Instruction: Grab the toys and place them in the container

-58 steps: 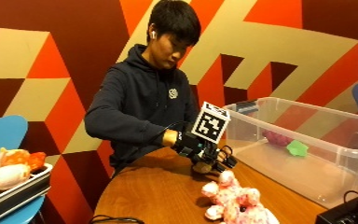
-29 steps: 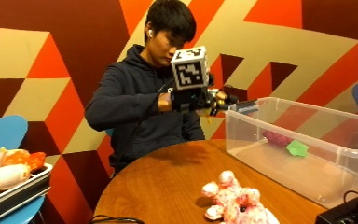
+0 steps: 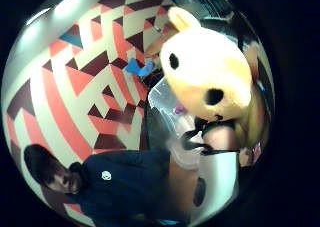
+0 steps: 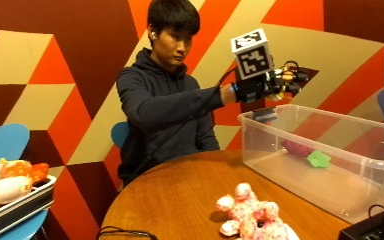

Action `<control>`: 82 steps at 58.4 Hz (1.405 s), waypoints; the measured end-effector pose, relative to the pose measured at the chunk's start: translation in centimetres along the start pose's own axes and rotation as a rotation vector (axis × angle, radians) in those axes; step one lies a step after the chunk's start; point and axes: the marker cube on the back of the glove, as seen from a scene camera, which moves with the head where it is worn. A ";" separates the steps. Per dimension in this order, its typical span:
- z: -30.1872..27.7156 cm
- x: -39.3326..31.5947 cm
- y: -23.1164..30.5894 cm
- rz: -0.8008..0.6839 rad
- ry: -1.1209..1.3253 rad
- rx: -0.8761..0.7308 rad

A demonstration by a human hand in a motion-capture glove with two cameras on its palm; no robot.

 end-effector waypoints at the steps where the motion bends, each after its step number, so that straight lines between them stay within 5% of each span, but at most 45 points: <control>1: 0.9 -0.4 0.0 -0.013 -0.003 -0.045; 8: 5.0 -1.3 0.7 -0.114 0.061 -0.280; 31: -1.0 4.9 5.9 -0.003 0.118 -0.197; 50: -4.8 14.8 10.4 0.259 0.232 -0.182; 82: 5.7 27.5 8.1 0.523 0.354 -0.513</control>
